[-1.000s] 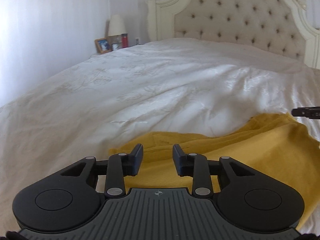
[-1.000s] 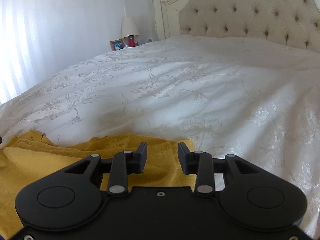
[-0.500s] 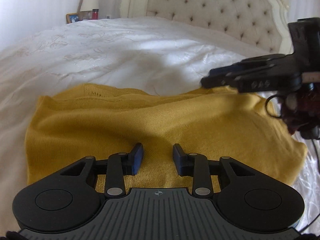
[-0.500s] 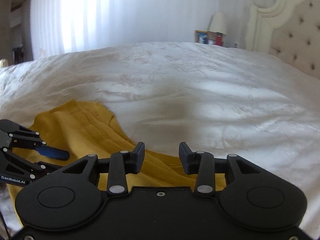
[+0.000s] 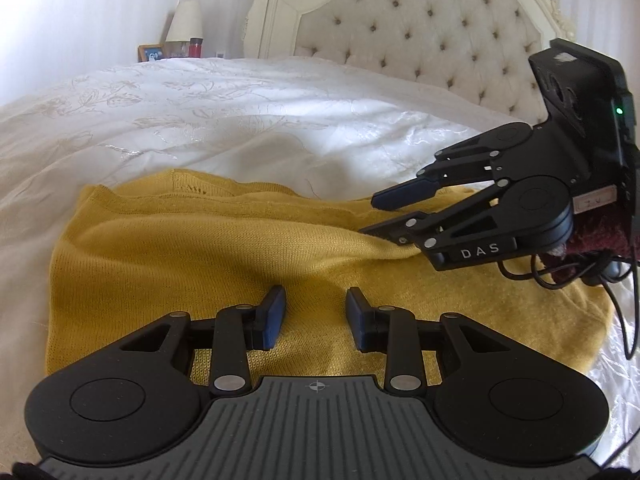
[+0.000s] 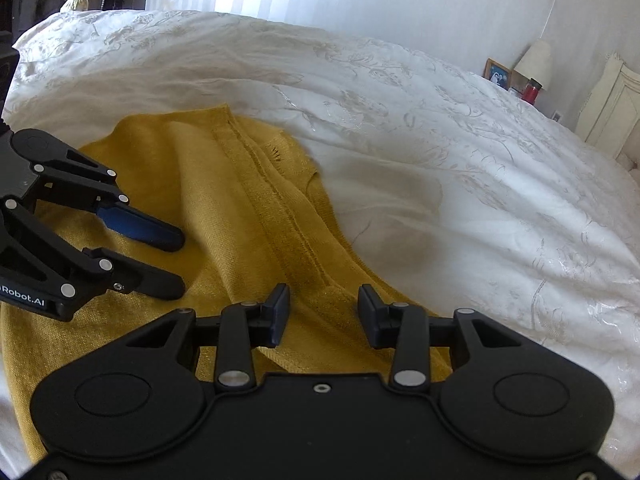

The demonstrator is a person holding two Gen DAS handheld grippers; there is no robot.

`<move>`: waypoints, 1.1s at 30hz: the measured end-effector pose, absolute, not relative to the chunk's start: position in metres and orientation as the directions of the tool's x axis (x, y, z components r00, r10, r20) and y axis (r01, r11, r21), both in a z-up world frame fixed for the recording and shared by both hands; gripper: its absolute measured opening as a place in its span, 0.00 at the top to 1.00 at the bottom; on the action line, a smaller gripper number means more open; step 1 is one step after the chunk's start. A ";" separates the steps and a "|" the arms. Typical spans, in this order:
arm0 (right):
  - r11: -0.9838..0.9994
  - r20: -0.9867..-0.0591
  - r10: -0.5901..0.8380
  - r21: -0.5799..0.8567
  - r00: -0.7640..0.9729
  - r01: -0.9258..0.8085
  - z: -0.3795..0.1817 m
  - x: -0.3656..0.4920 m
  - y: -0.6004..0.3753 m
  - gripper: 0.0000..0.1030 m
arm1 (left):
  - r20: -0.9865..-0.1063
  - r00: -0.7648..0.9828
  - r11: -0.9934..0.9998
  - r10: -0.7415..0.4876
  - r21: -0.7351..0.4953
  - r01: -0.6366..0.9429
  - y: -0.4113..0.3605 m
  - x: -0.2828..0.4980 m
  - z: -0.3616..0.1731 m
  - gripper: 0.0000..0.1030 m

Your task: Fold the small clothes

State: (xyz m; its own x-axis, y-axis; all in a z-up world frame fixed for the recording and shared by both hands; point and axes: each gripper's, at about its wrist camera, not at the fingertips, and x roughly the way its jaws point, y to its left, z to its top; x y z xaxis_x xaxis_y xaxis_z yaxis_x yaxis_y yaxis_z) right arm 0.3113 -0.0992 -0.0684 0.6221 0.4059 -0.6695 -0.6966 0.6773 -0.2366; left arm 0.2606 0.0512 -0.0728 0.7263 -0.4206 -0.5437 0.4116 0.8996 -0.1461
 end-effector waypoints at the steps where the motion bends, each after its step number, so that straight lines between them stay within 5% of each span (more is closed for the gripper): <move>1: 0.673 -0.675 0.410 -0.231 0.614 -0.703 -0.067 0.315 -0.099 0.53 | -0.544 0.727 0.900 -0.420 -0.145 0.411 0.051 0.261 -0.073 0.69; 5: 0.650 -0.703 0.438 -0.184 0.561 -0.737 -0.066 0.327 -0.097 0.53 | -0.543 0.730 0.901 -0.416 -0.139 0.410 0.050 0.259 -0.073 0.68; 6: 0.648 -0.713 0.443 -0.164 0.544 -0.743 -0.066 0.329 -0.097 0.65 | -0.542 0.730 0.901 -0.416 -0.139 0.411 0.051 0.259 -0.073 0.69; 7: 0.640 -0.720 0.463 -0.131 0.516 -0.757 -0.065 0.331 -0.097 0.89 | -0.542 0.730 0.901 -0.417 -0.140 0.411 0.051 0.259 -0.073 0.68; 13: 0.731 -0.648 0.336 -0.279 0.684 -0.623 -0.057 0.340 -0.092 0.90 | -0.540 0.728 0.899 -0.422 -0.142 0.415 0.051 0.259 -0.073 0.67; 15: 0.762 -0.661 0.335 -0.228 0.671 -0.606 -0.060 0.353 -0.094 0.88 | -0.546 0.724 0.898 -0.421 -0.141 0.416 0.050 0.259 -0.072 0.66; 17: 0.774 -0.670 0.322 -0.220 0.669 -0.594 -0.066 0.357 -0.093 0.75 | -0.563 0.711 0.896 -0.422 -0.141 0.420 0.050 0.261 -0.067 0.65; 18: 0.788 -0.660 0.338 -0.192 0.671 -0.585 -0.064 0.357 -0.097 0.56 | -0.580 0.697 0.894 -0.423 -0.142 0.425 0.049 0.263 -0.061 0.65; 20: 0.831 -0.609 0.375 -0.113 0.699 -0.545 -0.053 0.349 -0.115 0.44 | -0.586 0.693 0.893 -0.421 -0.134 0.429 0.050 0.266 -0.051 0.64; 24: 0.914 -0.523 0.347 0.005 0.778 -0.405 -0.032 0.320 -0.169 0.43 | -0.574 0.720 0.912 -0.389 -0.128 0.390 0.055 0.280 -0.039 0.59; 33: 0.977 -0.566 0.151 -0.036 0.810 -0.208 -0.046 0.285 -0.224 0.43 | -0.657 0.683 0.931 -0.320 -0.082 0.357 0.045 0.309 -0.059 0.58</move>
State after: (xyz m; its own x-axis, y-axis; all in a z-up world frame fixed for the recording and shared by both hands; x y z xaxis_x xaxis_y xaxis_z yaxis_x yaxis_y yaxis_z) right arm 0.2855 -0.2239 -0.0460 0.8104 0.1513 -0.5660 -0.2079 0.9775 -0.0364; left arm 0.3091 0.0451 -0.0594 0.6827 -0.3195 -0.6571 0.3568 0.9306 -0.0817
